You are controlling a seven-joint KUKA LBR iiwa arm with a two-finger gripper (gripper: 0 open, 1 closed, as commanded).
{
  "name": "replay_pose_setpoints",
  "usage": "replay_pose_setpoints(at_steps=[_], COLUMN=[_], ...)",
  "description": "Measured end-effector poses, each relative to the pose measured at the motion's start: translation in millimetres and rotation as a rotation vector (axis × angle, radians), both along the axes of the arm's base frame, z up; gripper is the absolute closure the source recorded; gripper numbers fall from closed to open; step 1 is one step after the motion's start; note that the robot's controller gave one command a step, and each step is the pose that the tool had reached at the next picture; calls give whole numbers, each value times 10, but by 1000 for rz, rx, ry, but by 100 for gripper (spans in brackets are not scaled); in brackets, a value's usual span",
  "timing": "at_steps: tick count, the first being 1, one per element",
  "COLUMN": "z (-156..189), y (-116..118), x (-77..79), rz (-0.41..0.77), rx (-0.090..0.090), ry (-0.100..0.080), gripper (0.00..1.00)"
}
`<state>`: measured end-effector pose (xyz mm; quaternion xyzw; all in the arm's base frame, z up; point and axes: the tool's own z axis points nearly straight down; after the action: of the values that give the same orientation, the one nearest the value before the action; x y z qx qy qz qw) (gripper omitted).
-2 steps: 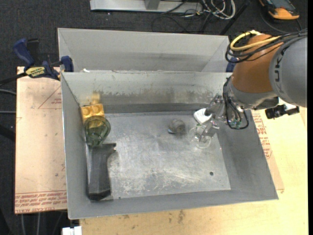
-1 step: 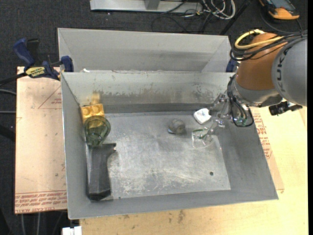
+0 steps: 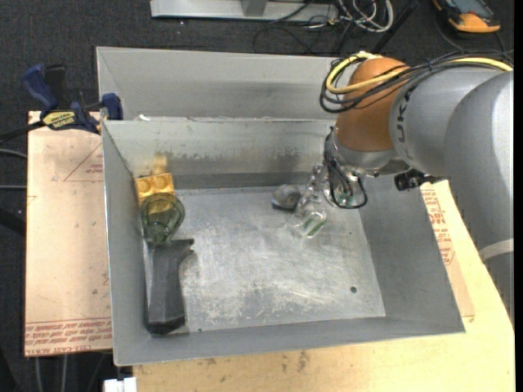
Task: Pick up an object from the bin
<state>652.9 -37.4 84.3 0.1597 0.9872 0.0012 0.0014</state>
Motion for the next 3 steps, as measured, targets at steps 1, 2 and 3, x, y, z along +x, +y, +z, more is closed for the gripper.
replay_pose_setpoints(at_steps=[1,2,3], z=[-25,-26,2], y=[-7,-8,186], x=[-9,-10,-29], rz=[0,-1,190], rx=[-2,-2,-4], ry=[0,0,-1], gripper=[0,0,100])
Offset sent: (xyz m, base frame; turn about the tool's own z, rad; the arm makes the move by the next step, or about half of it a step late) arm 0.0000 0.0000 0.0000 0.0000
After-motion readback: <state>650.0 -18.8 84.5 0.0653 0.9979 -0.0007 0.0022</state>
